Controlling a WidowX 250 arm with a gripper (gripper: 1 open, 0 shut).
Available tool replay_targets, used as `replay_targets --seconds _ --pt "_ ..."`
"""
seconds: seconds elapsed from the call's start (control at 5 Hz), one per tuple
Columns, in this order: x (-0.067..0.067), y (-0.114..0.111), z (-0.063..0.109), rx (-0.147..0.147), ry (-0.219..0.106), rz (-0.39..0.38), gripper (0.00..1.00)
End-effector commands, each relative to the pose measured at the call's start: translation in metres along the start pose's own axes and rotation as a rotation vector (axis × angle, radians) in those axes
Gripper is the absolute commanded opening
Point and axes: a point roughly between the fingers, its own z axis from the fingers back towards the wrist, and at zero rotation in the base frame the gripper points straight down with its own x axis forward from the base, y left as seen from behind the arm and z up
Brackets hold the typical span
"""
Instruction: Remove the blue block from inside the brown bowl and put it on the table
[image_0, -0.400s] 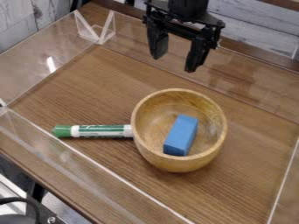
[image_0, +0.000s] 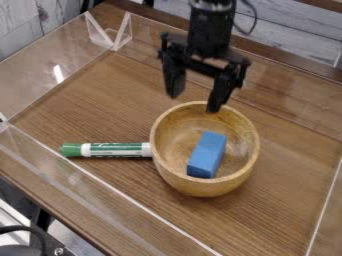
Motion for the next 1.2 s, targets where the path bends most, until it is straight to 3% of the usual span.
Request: replay_targets --seconds 0.0,1.0 --pt "-0.004 -0.011 0.011 -0.009 -0.095 0.004 1.00" --pt "-0.009 -0.032 -0.015 -0.021 -0.092 -0.007 1.00"
